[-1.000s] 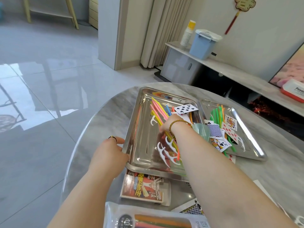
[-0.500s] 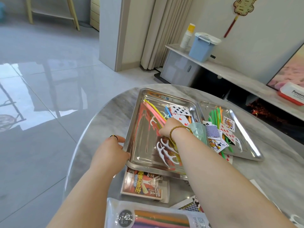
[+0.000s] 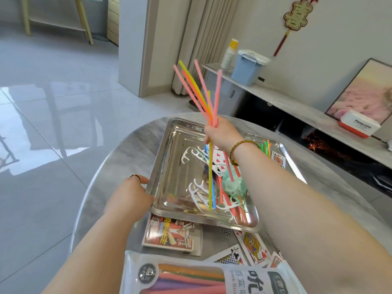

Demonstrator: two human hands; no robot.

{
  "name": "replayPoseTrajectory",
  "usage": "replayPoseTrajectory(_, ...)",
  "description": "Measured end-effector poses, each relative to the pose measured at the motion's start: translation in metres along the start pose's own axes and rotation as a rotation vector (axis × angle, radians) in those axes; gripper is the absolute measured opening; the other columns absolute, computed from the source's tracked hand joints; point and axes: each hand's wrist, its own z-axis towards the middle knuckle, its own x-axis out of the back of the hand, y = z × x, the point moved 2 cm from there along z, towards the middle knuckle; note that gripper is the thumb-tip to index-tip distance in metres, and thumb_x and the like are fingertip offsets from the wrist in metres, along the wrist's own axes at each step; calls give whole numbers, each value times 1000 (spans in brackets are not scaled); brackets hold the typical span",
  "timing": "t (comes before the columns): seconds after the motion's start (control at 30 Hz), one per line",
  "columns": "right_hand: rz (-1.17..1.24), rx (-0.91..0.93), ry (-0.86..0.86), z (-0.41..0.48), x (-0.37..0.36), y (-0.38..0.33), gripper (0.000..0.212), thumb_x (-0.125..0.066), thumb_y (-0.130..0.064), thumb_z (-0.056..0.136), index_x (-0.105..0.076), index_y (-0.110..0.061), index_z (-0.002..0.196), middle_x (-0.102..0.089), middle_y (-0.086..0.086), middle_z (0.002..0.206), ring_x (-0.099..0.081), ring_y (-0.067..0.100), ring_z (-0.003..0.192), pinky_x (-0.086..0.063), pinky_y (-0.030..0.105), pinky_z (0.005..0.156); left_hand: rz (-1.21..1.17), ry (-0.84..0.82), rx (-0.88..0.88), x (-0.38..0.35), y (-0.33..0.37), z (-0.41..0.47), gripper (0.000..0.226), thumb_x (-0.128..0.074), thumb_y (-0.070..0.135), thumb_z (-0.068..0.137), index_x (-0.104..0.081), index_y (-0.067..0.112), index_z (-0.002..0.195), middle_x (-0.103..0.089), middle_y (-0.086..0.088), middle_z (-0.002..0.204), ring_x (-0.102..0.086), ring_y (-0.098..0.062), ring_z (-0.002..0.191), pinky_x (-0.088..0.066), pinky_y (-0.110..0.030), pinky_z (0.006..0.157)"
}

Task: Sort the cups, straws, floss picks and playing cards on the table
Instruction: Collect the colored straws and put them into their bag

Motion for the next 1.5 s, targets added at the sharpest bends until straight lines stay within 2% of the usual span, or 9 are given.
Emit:
replayPoseTrajectory(0.1, 113, 46, 115, -11, 15, 0, 23, -37, -5, 88, -47, -17, 71, -55, -5, 60, -47, 4, 58, -41, 21, 64, 24, 11, -21, 0, 2, -3, 40, -55, 7, 83, -47, 14, 121, -68, -8, 93, -58, -23, 89, -44, -30, 73)
replayPoseTrajectory(0.23, 229, 82, 225, -33, 40, 1, 24, -36, -8, 92, -44, -22, 74, -54, -6, 60, -48, 5, 62, -39, 24, 62, 89, 24, -34, -2, 5, -9, 38, -51, 14, 86, -44, 16, 124, -67, -2, 88, -57, -19, 74, -41, -27, 62)
replayPoseTrajectory(0.43, 415, 103, 326, -78, 82, 19, 26, -37, -7, 94, -41, -19, 71, -55, -10, 38, -55, 13, 61, -47, 21, 67, 327, 133, -187, -6, 25, -29, 44, -52, 28, 89, -45, 17, 130, -45, -6, 132, -48, -26, 114, -44, -37, 90)
replayPoseTrajectory(0.6, 601, 92, 545, -148, 124, 61, 26, -47, -11, 93, -42, -18, 69, -40, -7, 33, -35, 5, 28, -32, 16, 34, 439, 33, -357, -26, 38, -57, 46, -56, 37, 87, -47, 21, 129, -46, -3, 136, -47, -22, 120, -36, -32, 99)
replayPoseTrajectory(0.7, 623, 4, 634, -198, 142, 98, 24, -51, -12, 91, -46, -19, 68, -41, -7, 33, -34, 4, 28, -31, 13, 33, 438, 50, -413, -35, 43, -75, 40, -58, 34, 86, -52, 22, 124, -57, -3, 124, -59, -20, 96, -38, -29, 89)
replayPoseTrajectory(1.07, 900, -106, 671, -291, 124, 194, 27, -39, 5, 91, -51, -15, 78, -47, -7, 45, -44, 3, 41, -42, 17, 48, 381, -239, -713, -125, 71, -175, 47, -57, 37, 85, -40, 37, 129, -44, 22, 119, -46, -5, 117, -32, -17, 92)
replayPoseTrajectory(1.23, 975, -34, 582, -290, 124, 194, 28, -42, 4, 91, -56, -16, 75, -41, -8, 38, -39, 3, 41, -37, 18, 51, 137, -614, -703, -207, 110, -215, 54, -61, 34, 83, -34, 34, 130, -48, 21, 113, -45, 2, 112, -33, -19, 103)
replayPoseTrajectory(1.4, 1031, -6, 509, -295, 124, 197, 22, -53, -3, 88, -59, -14, 70, -37, -7, 35, -35, 4, 36, -32, 18, 44, 225, -692, -705, -258, 139, -230, 14, -59, 27, 86, -47, 30, 78, -51, 16, 75, -48, 5, 68, -39, 0, 59)
replayPoseTrajectory(1.5, 1047, 15, 462, -294, 132, 201, 3, -60, -16, 70, -59, -15, 68, -43, -4, 37, -39, 6, 36, -36, 18, 42, 173, -710, -633, -272, 141, -229, 24, -51, 18, 90, -50, 25, 67, -54, 8, 68, -51, -5, 66, -39, -7, 59)
